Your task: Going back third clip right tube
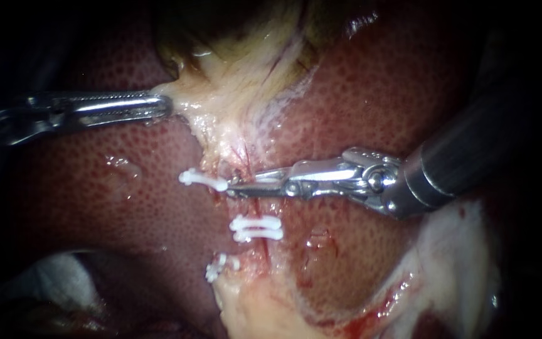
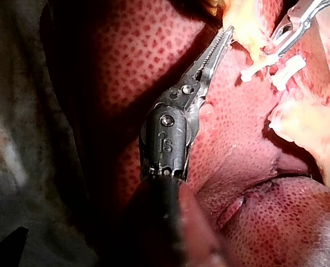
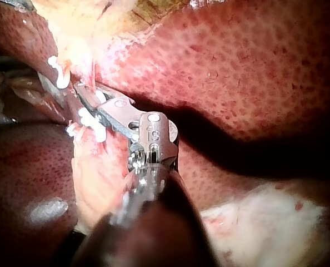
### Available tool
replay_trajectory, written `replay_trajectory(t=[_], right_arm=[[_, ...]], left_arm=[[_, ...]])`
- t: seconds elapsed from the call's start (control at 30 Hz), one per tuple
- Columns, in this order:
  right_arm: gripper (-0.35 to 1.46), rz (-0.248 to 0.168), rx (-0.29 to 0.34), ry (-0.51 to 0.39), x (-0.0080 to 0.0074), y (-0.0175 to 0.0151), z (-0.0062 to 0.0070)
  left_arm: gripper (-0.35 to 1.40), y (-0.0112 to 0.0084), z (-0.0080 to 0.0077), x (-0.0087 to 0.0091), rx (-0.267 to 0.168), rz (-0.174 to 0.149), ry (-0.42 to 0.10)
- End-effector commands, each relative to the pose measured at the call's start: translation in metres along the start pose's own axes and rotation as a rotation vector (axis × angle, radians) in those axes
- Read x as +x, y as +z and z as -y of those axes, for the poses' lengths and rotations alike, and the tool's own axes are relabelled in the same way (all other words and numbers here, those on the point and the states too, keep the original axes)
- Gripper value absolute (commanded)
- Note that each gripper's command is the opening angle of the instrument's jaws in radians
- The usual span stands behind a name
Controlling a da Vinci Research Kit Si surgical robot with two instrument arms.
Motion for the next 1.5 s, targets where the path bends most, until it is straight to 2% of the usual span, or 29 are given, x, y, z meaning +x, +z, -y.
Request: replay_trajectory(t=[0.03, 0.23, 0.27, 0.3, 0.33, 0.37, 0.4, 0.5, 0.57, 0.7, 0.83, 1.0, 1.13, 1.3, 1.5], right_arm=[[-0.35, 0.0, 0.001, 0.0, 0.0, 0.0, 0.0], [-0.35, 0.013, 0.013, 0.011, -0.0001, 0.0001, 0.0001], [-0.3, 0.015, 0.016, 0.011, -0.0001, 0.0001, 0.0002], [-0.06, 0.013, 0.011, -0.048, -0.0001, 0.0002, 0.0003], [0.05, 0.013, 0.012, -0.065, 0.0, 0.0002, 0.0003], [0.28, 0.015, 0.009, -0.088, 0.0001, 0.0002, 0.0003], [0.42, 0.007, 0.011, -0.135, 0.0003, 0.0003, 0.0002], [0.49, -0.045, -0.02, -0.214, 0.0008, 0.0003, -0.0001], [0.49, -0.06, -0.032, -0.247, 0.0011, 0.0002, -0.0004], [0.49, -0.059, -0.033, -0.28, 0.0013, -0.0003, -0.0006], [0.49, -0.056, -0.03, -0.299, 0.0011, -0.0011, -0.0005], [0.5, -0.047, -0.018, -0.341, 0.0005, -0.0035, -0.0001], [0.5, -0.037, -0.004, -0.401, 0.0005, -0.0066, 0.0011], [0.5, -0.026, 0.019, -0.474, 0.0008, -0.0106, 0.0035], [0.5, -0.017, 0.035, -0.514, 0.0011, -0.0131, 0.0057]], left_arm=[[-0.35, -0.0001, -0.0001, 0.0, 0.0, 0.0, 0.0], [-0.35, -0.0001, -0.0001, 0.0001, 0.0, 0.0, 0.0], [-0.35, -0.0001, -0.0001, 0.0001, 0.0, 0.0, 0.0], [-0.35, -0.0001, -0.0001, 0.0001, 0.0, 0.0, 0.0], [-0.35, -0.0001, -0.0001, 0.0, 0.0, 0.0, 0.0], [-0.35, -0.0001, -0.0001, 0.0, 0.0, 0.0, 0.0], [-0.35, -0.0001, -0.0001, 0.0, 0.0, 0.0, 0.0], [-0.35, -0.0001, -0.0001, 0.0, 0.0, 0.0, 0.0], [-0.35, -0.0001, -0.0001, 0.0001, 0.0, 0.0, 0.0], [-0.35, -0.0001, -0.0001, 0.0001, 0.0, 0.0, 0.0], [-0.35, -0.0001, -0.0001, 0.0001, 0.0, 0.0, 0.0], [-0.35, -0.0001, -0.0001, 0.0, 0.0, 0.0, 0.0], [-0.35, -0.0002, -0.0001, 0.0, 0.0, 0.0, 0.0], [-0.35, -0.0002, -0.0001, 0.0, 0.0, 0.0, 0.0], [-0.35, -0.0002, -0.0001, 0.0, 0.0, 0.0, 0.0]])
